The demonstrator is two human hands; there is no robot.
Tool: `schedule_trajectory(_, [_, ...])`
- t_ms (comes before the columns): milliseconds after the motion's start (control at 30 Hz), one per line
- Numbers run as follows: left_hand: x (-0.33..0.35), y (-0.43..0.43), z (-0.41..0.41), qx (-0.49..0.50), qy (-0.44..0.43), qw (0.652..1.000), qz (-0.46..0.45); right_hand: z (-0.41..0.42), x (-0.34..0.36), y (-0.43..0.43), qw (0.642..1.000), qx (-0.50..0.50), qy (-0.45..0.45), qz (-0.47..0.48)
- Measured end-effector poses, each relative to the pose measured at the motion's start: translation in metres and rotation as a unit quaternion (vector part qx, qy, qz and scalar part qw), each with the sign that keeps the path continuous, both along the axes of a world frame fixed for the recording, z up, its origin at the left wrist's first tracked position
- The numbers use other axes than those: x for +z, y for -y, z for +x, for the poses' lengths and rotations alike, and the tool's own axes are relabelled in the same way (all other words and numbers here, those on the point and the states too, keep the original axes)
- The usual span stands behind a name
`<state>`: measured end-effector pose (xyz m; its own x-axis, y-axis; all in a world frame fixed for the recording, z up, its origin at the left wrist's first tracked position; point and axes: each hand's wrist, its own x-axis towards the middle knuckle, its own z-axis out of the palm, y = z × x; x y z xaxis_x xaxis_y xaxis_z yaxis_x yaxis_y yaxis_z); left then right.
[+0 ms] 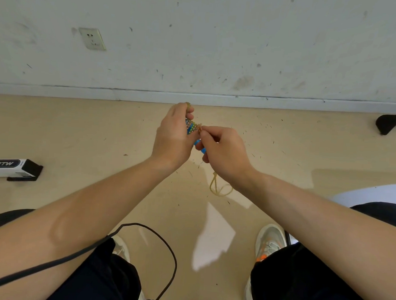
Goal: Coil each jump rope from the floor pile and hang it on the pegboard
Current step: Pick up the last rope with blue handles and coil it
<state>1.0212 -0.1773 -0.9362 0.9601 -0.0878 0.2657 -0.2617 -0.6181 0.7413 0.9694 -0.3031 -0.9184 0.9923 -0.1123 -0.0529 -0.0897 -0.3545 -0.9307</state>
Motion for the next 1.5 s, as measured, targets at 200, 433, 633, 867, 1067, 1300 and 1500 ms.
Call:
schedule_trajectory(200, [-0.001,0.008,-0.002,-0.022,-0.167,0.977,-0.132,0.002,-0.011,0.006,1.000,0.009,-0.003,0.014])
schedule_trajectory(433, [0.004,0.006,-0.002,0.003,-0.211,0.955,-0.206,0.001,-0.010,0.002,0.999,0.025,0.012,-0.042])
schedule_trajectory(633, [0.006,0.009,-0.003,0.077,-0.193,0.935,-0.288,-0.008,-0.014,-0.006,0.998,0.007,0.056,-0.036])
schedule_trajectory(867, [0.020,0.008,0.002,0.083,-0.252,0.860,-0.435,-0.005,-0.022,-0.003,0.999,-0.006,0.003,-0.042])
schedule_trajectory(1067, [0.035,-0.001,0.011,0.079,-0.313,0.821,-0.470,0.007,-0.027,0.009,0.995,0.040,-0.052,-0.079])
schedule_trajectory(1300, [0.029,-0.014,0.014,0.057,-0.337,0.850,-0.401,0.019,-0.021,0.026,0.981,0.103,-0.108,-0.123])
schedule_trajectory(1500, [0.041,-0.028,0.019,-0.079,-0.379,0.873,-0.297,0.038,-0.008,0.058,0.967,0.152,-0.112,-0.169])
